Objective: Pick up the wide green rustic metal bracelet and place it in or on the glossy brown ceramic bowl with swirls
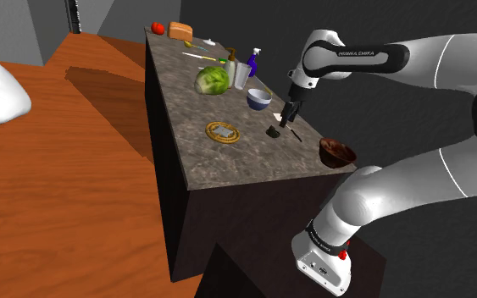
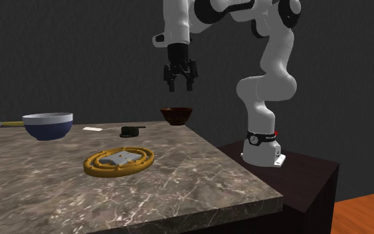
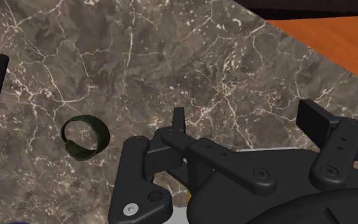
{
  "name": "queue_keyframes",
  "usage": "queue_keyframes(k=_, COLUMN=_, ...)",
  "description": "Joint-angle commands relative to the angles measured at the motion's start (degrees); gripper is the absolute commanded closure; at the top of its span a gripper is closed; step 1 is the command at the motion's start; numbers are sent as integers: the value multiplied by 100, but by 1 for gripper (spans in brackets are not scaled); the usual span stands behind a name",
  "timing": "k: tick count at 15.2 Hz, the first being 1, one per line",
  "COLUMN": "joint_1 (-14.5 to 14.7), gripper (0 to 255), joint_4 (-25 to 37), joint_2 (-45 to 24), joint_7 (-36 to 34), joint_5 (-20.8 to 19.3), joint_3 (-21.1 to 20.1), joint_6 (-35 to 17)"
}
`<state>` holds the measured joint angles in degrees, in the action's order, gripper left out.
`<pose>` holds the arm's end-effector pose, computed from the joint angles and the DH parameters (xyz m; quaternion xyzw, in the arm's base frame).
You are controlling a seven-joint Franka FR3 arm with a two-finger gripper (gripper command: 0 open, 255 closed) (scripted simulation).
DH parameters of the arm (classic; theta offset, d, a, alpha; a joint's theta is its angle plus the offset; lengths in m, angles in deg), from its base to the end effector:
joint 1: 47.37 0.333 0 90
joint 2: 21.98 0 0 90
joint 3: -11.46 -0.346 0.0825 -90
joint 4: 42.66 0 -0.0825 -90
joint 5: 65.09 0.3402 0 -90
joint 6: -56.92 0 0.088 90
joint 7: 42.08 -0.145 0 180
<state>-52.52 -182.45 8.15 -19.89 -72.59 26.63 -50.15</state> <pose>0.3022 -0.1365 0.4807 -0.9980 -0.0565 0.0256 0.0136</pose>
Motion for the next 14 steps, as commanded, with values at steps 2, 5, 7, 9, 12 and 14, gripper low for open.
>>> queue_keyframes(k=2, joint_1=-52, gripper=0, joint_4=167, joint_2=-474, joint_7=405, joint_5=87, joint_3=398, joint_6=-437)
queue_keyframes(k=5, joint_1=-46, gripper=0, joint_4=424, joint_2=-1049, joint_7=841, joint_5=318, joint_3=778, joint_6=-838)
queue_keyframes(k=7, joint_1=-28, gripper=0, joint_4=635, joint_2=-1463, joint_7=1168, joint_5=550, joint_3=1024, joint_6=-1069)
queue_keyframes(k=9, joint_1=-10, gripper=0, joint_4=878, joint_2=-1904, joint_7=1530, joint_5=853, joint_3=1255, joint_6=-1264)
queue_keyframes(k=12, joint_1=-22, gripper=0, joint_4=1307, joint_2=-2614, joint_7=2133, joint_5=1441, joint_3=1545, joint_6=-1466)
queue_keyframes(k=14, joint_1=-82, gripper=0, joint_4=1638, joint_2=-3117, joint_7=2559, joint_5=1902, joint_3=1679, joint_6=-1530)
